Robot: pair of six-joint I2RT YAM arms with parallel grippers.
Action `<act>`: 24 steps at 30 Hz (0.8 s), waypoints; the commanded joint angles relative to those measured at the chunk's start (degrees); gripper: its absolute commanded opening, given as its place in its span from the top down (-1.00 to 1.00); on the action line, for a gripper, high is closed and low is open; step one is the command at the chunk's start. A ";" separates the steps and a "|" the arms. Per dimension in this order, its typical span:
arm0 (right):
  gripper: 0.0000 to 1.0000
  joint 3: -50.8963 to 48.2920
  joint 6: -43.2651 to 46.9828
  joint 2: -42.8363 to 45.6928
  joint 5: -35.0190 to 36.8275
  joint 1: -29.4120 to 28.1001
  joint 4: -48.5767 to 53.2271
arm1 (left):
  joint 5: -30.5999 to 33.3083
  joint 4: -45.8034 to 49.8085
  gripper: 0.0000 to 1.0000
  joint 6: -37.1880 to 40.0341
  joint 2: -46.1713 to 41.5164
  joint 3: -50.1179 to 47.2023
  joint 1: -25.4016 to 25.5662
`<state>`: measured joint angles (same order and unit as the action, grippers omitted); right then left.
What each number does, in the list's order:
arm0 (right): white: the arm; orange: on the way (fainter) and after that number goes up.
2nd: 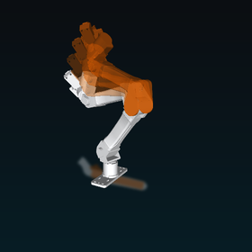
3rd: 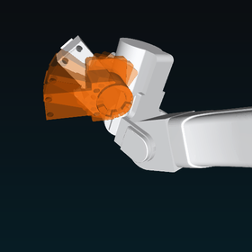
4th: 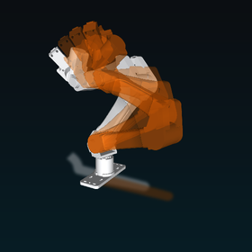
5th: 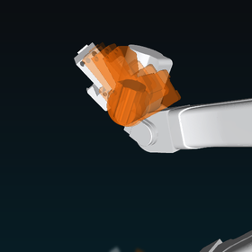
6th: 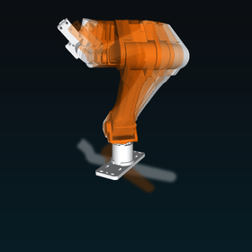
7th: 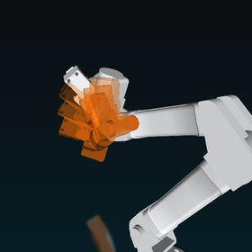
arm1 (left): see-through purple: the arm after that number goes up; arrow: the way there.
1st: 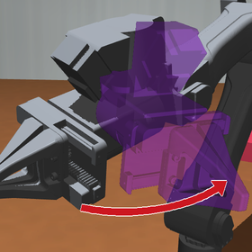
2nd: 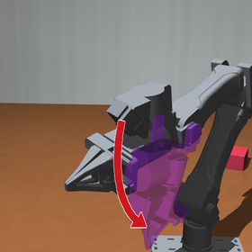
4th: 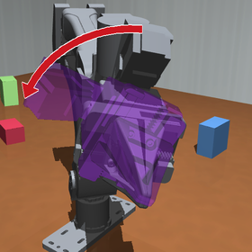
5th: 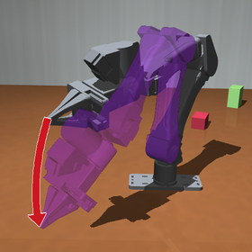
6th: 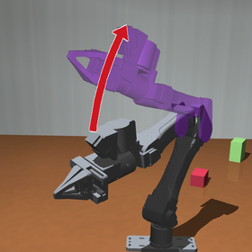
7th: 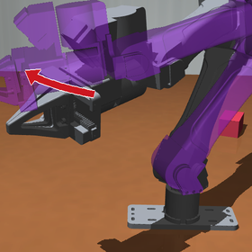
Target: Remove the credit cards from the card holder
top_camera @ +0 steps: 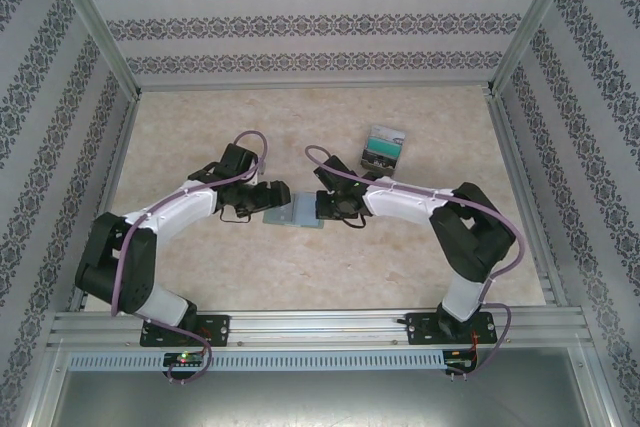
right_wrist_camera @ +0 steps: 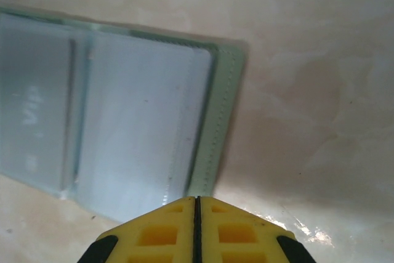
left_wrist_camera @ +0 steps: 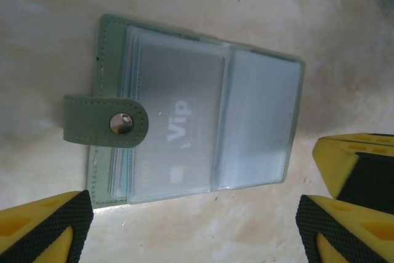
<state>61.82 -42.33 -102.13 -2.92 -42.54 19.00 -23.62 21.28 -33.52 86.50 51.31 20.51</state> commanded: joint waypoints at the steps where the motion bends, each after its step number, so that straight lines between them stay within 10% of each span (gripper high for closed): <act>1: 0.94 1.11 -2.93 -1.77 0.12 -0.25 -0.13 | -2.04 -2.45 -0.74 -0.87 1.39 0.09 -0.17; 24: 0.71 2.98 -3.49 -6.52 -1.72 1.67 -1.12 | -3.67 -4.48 -0.70 -1.23 9.82 3.45 0.66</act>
<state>63.88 -45.30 -107.22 -3.90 -41.34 18.15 -26.52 18.52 -34.59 95.35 53.30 20.67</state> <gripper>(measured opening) 0.148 0.854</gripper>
